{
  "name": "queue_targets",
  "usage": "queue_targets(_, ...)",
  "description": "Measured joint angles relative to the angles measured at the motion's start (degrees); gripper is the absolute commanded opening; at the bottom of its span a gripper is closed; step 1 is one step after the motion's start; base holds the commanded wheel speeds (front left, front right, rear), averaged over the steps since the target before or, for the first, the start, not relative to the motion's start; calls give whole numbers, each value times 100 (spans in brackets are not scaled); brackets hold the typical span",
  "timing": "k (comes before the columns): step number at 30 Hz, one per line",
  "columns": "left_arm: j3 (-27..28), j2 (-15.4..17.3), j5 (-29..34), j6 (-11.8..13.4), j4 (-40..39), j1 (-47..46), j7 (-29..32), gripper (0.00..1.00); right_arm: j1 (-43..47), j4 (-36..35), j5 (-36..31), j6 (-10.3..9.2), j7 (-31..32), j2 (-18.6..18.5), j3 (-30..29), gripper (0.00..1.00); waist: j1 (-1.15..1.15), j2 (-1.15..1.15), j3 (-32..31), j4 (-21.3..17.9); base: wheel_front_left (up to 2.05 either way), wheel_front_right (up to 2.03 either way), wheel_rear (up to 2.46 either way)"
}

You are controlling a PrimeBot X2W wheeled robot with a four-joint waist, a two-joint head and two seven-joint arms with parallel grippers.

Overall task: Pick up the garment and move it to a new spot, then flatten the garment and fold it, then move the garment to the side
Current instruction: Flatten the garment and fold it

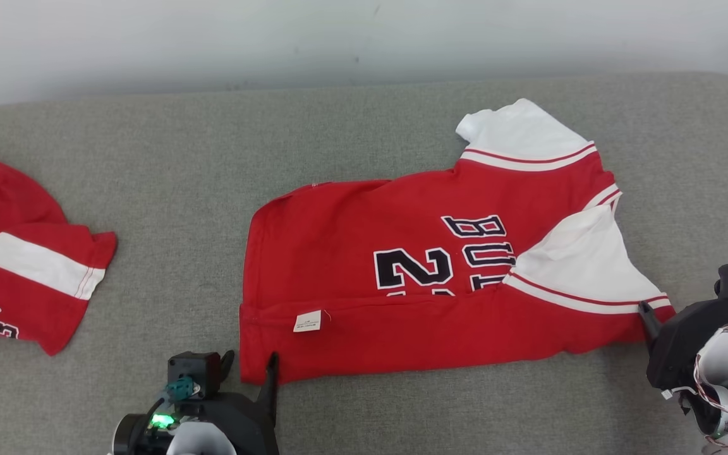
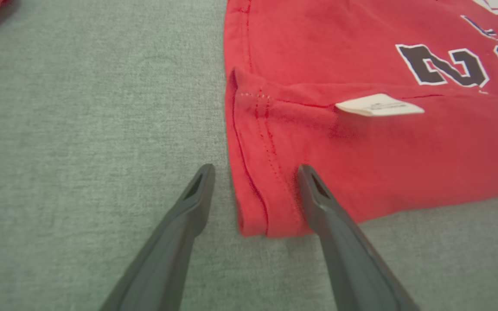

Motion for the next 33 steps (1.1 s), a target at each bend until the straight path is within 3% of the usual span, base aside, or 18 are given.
queue_targets(8, -98, -67, 12, -13, 78, -115, 151, 100, -240, 564, -89, 0, 290, 13, -110, 100, 0, -1, 200, 132, 0, 0, 0)
queue_targets(9, -103, -76, -8, -44, 90, -126, 177, 96, -250, 601, -55, -1, 314, 15, -107, 76, 0, -1, 209, 152, 0, 0, 0)
queue_targets(11, -121, -91, -35, -82, 109, -131, 222, 12, -241, 650, 59, -10, 338, 10, -80, 0, 0, -2, 207, 181, 0, 0, 0)
queue_targets(12, -134, -98, -63, -108, 122, -129, 268, 0, -233, 657, 115, -10, 361, 12, -58, 0, 0, -1, 192, 188, 0, 0, 0)
queue_targets(24, -162, 40, -386, -182, -167, 431, 550, 0, 666, -37, 483, 1, 200, 136, -216, 0, 0, -1, -296, 149, 0, 0, 0)
queue_targets(33, -214, 311, -495, 37, -772, 1104, 758, 0, 1493, -692, 483, 1, 354, 397, -453, 0, -1, -1, -715, 79, 0, 0, 0)
